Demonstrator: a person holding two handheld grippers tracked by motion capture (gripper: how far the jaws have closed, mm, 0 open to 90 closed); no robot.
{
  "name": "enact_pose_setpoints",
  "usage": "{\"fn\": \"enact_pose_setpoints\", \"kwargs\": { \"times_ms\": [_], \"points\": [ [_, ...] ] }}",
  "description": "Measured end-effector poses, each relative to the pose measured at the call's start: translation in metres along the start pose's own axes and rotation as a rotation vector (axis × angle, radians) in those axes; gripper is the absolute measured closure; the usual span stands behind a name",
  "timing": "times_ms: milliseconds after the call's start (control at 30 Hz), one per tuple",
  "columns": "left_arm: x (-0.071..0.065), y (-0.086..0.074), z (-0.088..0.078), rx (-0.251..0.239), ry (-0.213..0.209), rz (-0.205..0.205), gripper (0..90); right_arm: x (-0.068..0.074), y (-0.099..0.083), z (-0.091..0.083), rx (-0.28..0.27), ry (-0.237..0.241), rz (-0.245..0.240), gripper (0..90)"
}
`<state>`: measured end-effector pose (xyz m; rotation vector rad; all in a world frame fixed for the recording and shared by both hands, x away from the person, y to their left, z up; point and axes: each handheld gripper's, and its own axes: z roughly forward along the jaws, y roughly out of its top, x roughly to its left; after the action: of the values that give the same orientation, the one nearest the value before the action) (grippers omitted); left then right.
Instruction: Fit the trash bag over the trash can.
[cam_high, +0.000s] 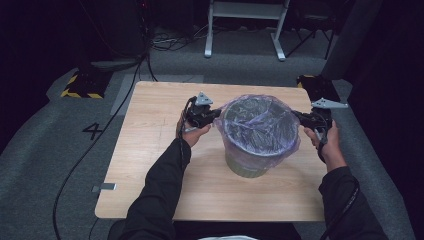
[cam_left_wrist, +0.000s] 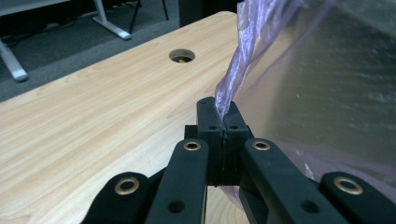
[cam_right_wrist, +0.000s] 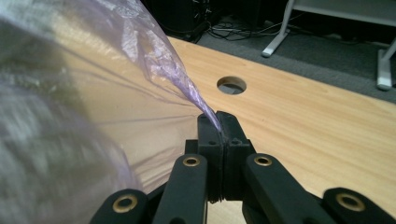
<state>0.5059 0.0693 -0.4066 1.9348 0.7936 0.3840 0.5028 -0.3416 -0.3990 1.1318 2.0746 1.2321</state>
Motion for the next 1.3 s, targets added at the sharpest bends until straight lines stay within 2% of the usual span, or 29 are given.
{"fn": "enact_pose_setpoints", "kwargs": {
  "times_ms": [100,167,233,300,367,400,500,600,667,733,767,800,867,967,1033,1100,1133,1200,1300],
  "points": [
    [0.0,-0.005,-0.001,-0.008,-0.01,-0.01,88.8,0.0,-0.007,0.0,0.001,0.015,0.009,88.9],
    [0.001,-0.008,-0.003,-0.018,-0.01,-0.019,84.2,0.0,-0.01,-0.001,-0.001,0.025,0.01,87.3],
    [0.001,-0.011,-0.008,-0.033,-0.008,-0.023,76.1,-0.001,-0.012,-0.003,-0.009,0.023,0.012,83.6],
    [0.003,-0.011,-0.015,-0.042,0.005,-0.03,62.7,-0.002,-0.013,-0.009,-0.023,0.017,0.009,78.5],
    [0.006,-0.012,-0.024,-0.062,-0.002,-0.037,56.8,-0.004,-0.012,-0.014,-0.033,0.011,0.01,72.4],
    [0.007,-0.012,-0.028,-0.068,-0.002,-0.043,49.3,-0.006,-0.011,-0.019,-0.04,0.014,0.009,68.9],
    [0.012,-0.013,-0.043,-0.084,0.022,-0.058,35.1,-0.008,-0.01,-0.028,-0.048,0.003,0.004,59.3],
    [0.018,-0.015,-0.056,-0.113,0.02,-0.075,27.7,-0.011,-0.008,-0.039,-0.06,0.012,0.009,50.1],
    [0.022,-0.016,-0.066,-0.133,0.001,-0.085,23.5,-0.013,-0.008,-0.045,-0.064,0.01,0.001,46.1],
    [0.024,-0.017,-0.073,-0.152,-0.019,-0.079,22.3,-0.014,-0.007,-0.049,-0.066,0.002,-0.001,42.4],
    [0.023,-0.016,-0.077,-0.164,-0.048,-0.066,22.0,-0.014,-0.007,-0.051,-0.063,-0.002,-0.001,39.7],
    [0.021,-0.015,-0.08,-0.17,-0.06,-0.052,21.2,-0.014,-0.006,-0.053,-0.06,-0.011,-0.01,35.6],
    [0.015,-0.012,-0.084,-0.178,-0.095,-0.023,20.2,-0.014,-0.004,-0.057,-0.057,-0.037,-0.022,33.5],
    [0.002,-0.007,-0.085,-0.165,-0.157,0.025,19.6,-0.015,-0.002,-0.06,-0.055,-0.067,-0.025,31.4],
    [-0.008,-0.003,-0.084,-0.143,-0.185,0.07,19.5,-0.013,0.0,-0.06,-0.032,-0.104,-0.054,29.8],
    [-0.016,0.0,-0.082,-0.13,-0.209,0.087,20.2,-0.011,0.002,-0.059,-0.001,-0.124,-0.084,29.5],
    [-0.018,0.0,-0.082,-0.129,-0.212,0.092,22.2,-0.008,0.003,-0.058,0.013,-0.146,-0.108,28.8],
    [-0.021,0.002,-0.081,-0.135,-0.219,0.102,28.2,-0.006,0.005,-0.059,0.015,-0.16,-0.12,28.8],
    [-0.022,0.003,-0.08,-0.126,-0.252,0.115,37.9,-0.004,0.007,-0.061,-0.009,-0.142,-0.11,29.1]
  ]
}}
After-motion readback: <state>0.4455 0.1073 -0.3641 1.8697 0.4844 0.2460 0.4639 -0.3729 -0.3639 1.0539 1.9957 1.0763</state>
